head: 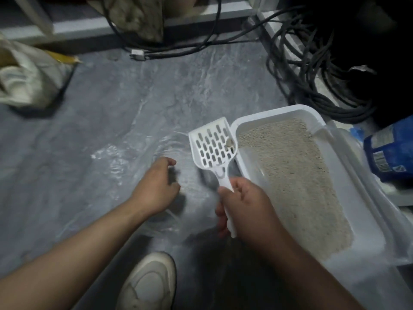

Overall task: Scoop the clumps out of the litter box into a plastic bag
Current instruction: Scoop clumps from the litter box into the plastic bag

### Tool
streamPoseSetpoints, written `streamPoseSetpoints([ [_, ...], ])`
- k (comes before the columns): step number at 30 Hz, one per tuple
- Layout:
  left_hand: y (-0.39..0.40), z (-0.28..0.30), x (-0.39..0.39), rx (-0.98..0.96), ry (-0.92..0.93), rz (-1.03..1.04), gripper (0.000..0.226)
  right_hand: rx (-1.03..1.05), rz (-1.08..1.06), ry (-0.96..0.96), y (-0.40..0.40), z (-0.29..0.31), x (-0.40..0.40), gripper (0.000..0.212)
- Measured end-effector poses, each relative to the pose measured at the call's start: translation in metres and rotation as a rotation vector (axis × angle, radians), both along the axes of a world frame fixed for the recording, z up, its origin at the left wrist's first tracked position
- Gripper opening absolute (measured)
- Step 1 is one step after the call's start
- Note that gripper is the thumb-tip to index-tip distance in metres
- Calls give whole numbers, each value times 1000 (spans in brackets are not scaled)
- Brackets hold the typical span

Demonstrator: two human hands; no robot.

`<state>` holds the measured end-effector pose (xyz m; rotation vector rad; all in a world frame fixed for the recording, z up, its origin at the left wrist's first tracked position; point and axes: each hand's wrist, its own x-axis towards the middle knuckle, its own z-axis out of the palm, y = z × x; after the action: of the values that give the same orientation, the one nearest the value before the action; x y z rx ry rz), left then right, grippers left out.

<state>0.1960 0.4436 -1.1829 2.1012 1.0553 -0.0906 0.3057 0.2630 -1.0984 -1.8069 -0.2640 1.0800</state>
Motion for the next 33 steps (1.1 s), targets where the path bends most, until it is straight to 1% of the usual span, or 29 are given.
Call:
streamPoseSetpoints([
  [2,0,-6,-10,7,5,-8,62,-96,97,-152,2,-18,-11,15],
  [5,3,-12,-18,-8,23,-24,71,-250,285,-491,3,-41,-20,22],
  [7,5,-15,-20,-12,34,-30,76,-305,351,-646,5,-53,-23,20],
  [9,6,-16,-20,-14,39,-43,79,-389,436,-724,8,-62,-26,19],
  [11,6,-17,-18,-17,36,-39,78,-447,476,-757,9,-67,-28,18],
  [15,5,-18,-17,-11,37,-13,77,-419,447,-907,7,-66,-29,14],
  [19,4,-16,-16,-33,44,-10,72,-436,481,-944,6,-61,-29,14],
  [21,4,-17,-15,-35,48,-10,78,-445,464,-968,5,-61,-27,13],
  [23,3,-17,-14,-46,55,-22,87,-471,446,-938,3,-62,-26,12],
  [27,0,-18,-10,-26,24,-42,90,-470,452,-955,-1,-61,-27,13],
  [29,-2,-19,-8,-24,4,-37,93,-441,433,-914,-4,-59,-26,16],
  [31,-5,-19,-3,-28,-40,-12,86,-404,376,-863,-5,-52,-23,18],
  [33,-7,-17,5,-30,-101,23,73,-370,298,-842,-6,-42,-18,19],
])
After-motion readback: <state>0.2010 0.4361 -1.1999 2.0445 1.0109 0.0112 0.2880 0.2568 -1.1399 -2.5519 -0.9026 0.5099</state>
